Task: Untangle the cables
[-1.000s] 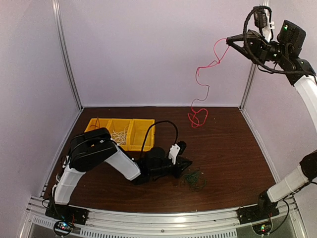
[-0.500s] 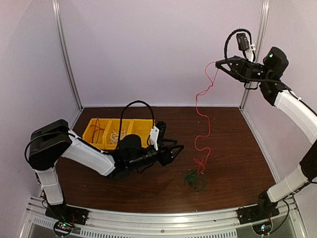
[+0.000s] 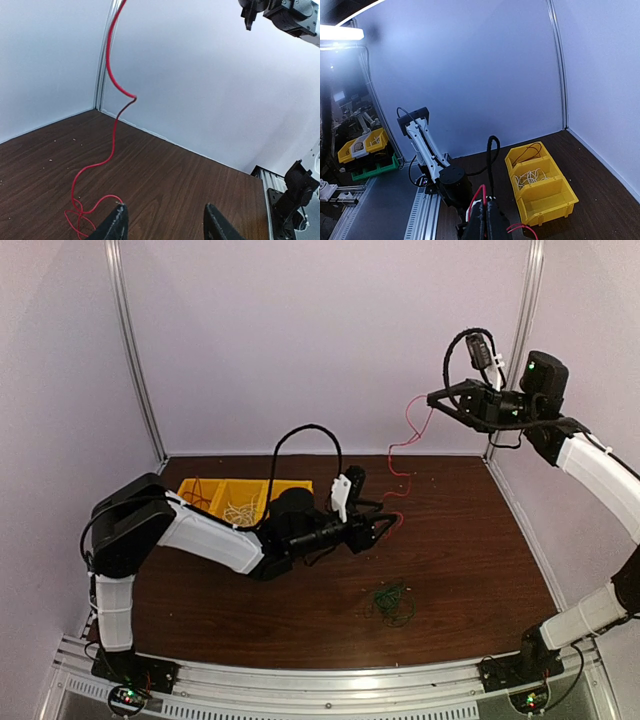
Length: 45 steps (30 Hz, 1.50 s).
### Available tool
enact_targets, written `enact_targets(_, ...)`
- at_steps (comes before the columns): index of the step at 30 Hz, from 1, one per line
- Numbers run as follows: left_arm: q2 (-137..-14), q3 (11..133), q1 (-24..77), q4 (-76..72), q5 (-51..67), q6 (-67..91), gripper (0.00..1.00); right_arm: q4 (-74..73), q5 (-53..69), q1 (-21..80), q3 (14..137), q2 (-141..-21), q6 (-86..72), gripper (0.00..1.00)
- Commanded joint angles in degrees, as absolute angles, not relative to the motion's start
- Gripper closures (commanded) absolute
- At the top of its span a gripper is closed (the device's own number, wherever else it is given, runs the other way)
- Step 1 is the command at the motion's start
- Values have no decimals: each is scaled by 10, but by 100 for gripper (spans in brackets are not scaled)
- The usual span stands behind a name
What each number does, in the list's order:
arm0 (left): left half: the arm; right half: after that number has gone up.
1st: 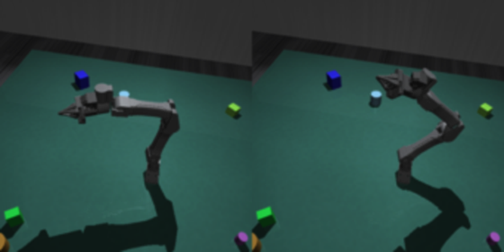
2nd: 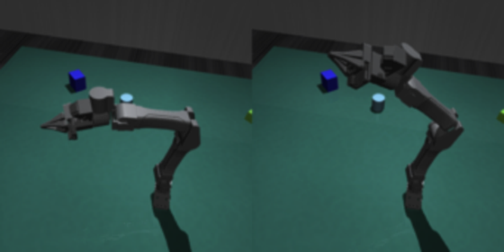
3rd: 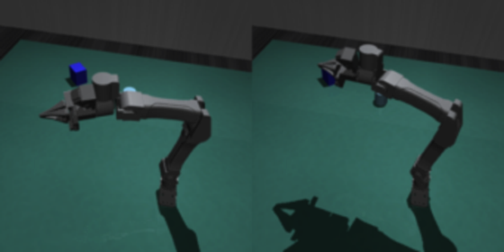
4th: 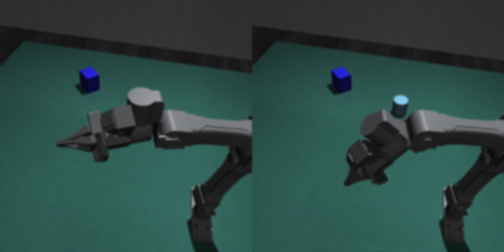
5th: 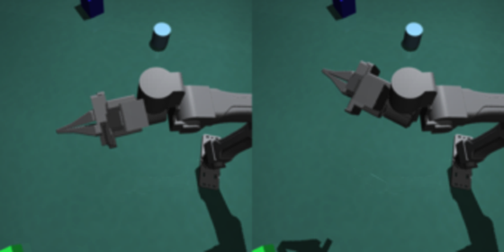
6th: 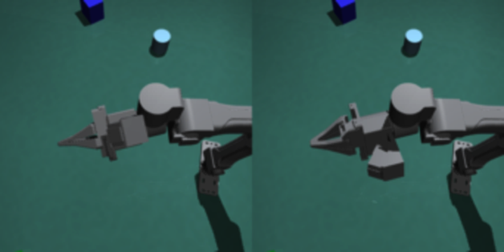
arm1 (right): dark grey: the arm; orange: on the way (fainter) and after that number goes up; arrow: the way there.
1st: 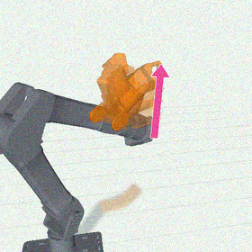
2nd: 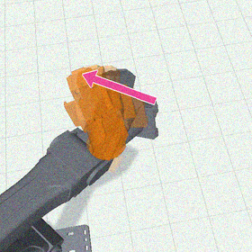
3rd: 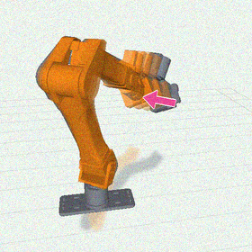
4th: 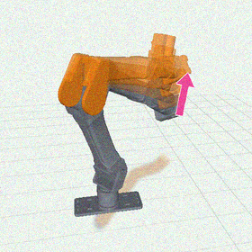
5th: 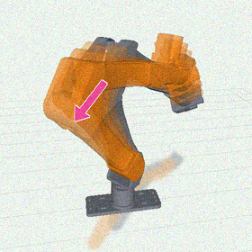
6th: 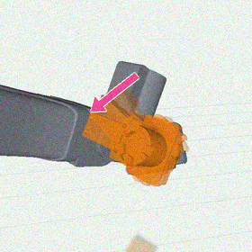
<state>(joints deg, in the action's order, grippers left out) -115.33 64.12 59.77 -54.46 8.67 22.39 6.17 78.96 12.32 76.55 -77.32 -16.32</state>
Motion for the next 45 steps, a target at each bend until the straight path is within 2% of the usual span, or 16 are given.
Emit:
enact_targets(1, -1202, 707, 574, -547, 138, 218, 49, 10, 772, 134, 762, -756, -110, 100)
enact_targets(11, -1294, 816, 573, -524, 154, 199, 56, 19, 772, 141, 765, -755, -119, 100)
enact_targets(18, -1332, 840, 574, -496, 226, 195, 57, 14, 776, 141, 771, -750, -120, 100)
enact_targets(23, -1327, 803, 573, -523, 242, 232, 71, 5, 774, 141, 769, -749, -109, 100)
enact_targets(26, -1322, 776, 573, -555, 239, 247, 86, 5, 772, 141, 765, -751, -107, 100)
enact_targets(30, -1297, 751, 569, -570, 215, 255, 100, -9, 763, 141, 760, -752, -89, 100)
enact_targets(39, -1081, 590, 512, -569, 97, 286, 100, -239, 632, 153, 704, -747, 173, 100)
enact_targets(41, -1032, 569, 495, -548, 78, 286, 100, -260, 613, 173, 676, -752, 207, 90)
enact_targets(43, -990, 560, 481, -515, 65, 276, 100, -274, 606, 195, 658, -756, 227, 67)
enact_targets(45, -952, 563, 470, -466, 48, 264, 100, -283, 613, 202, 653, -761, 234, 57)
